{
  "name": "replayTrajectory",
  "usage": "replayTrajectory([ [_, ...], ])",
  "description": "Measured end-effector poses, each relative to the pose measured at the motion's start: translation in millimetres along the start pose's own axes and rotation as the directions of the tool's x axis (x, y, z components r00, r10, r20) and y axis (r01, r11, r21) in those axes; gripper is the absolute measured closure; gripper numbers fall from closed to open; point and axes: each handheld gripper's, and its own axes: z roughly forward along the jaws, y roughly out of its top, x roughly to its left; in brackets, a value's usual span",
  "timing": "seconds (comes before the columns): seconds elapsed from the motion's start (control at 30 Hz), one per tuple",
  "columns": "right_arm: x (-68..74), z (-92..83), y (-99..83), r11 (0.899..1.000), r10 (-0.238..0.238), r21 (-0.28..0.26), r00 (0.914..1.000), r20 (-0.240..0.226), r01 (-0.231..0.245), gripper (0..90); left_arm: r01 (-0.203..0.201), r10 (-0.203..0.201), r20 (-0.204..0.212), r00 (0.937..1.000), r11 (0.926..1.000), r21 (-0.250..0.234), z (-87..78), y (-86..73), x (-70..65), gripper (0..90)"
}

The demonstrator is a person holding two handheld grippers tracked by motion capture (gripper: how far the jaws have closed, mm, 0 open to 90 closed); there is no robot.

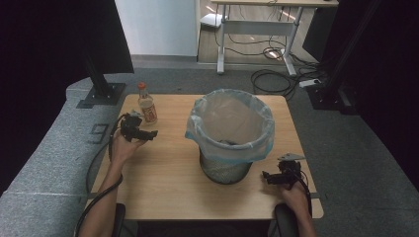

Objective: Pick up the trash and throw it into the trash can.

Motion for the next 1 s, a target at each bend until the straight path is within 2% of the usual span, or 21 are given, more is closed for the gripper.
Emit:
replayTrajectory([
  [0.13, 0.0, 0.0, 0.0, 1.0, 0.0, 0.0, 1.0, 0.0, 0.0, 0.0, -0.009, 0.009, -0.022, 0.9997, 0.9999, -0.01, 4.9, 13.0, 5.3, 0.0],
  [0.5, 0.0, 0.0, 0.0, 1.0, 0.0, 0.0, 1.0, 0.0, 0.0, 0.0, 0.007, -0.008, -0.072, 0.9974, 0.9998, -0.02, 20.6, 42.0, 24.5, 0.0],
  [0.67, 0.0, 0.0, 0.0, 1.0, 0.0, 0.0, 1.0, 0.0, 0.0, 0.0, 0.019, -0.021, -0.098, 0.995, 0.9996, -0.021, 32.0, 49.5, 33.8, 0.0],
  [0.7, 0.0, 0.0, 0.0, 1.0, 0.0, 0.0, 1.0, 0.0, 0.0, 0.0, 0.015, -0.018, -0.114, 0.9933, 0.9997, -0.021, 36.6, 51.8, 36.9, 0.2],
  [0.83, 0.0, 0.0, -0.1, 1.0, 0.0, 0.0, 1.0, 0.0, 0.0, 0.0, 0.019, -0.022, -0.125, 0.9919, 0.9994, -0.028, 43.4, 54.2, 41.3, 1.2],
  [1.0, 0.0, 0.0, -0.1, 1.0, 0.0, 0.0, 1.0, 0.0, 0.0, 0.0, 0.031, -0.036, -0.155, 0.9873, 0.999, -0.031, 54.6, 56.9, 49.0, 2.6],
])
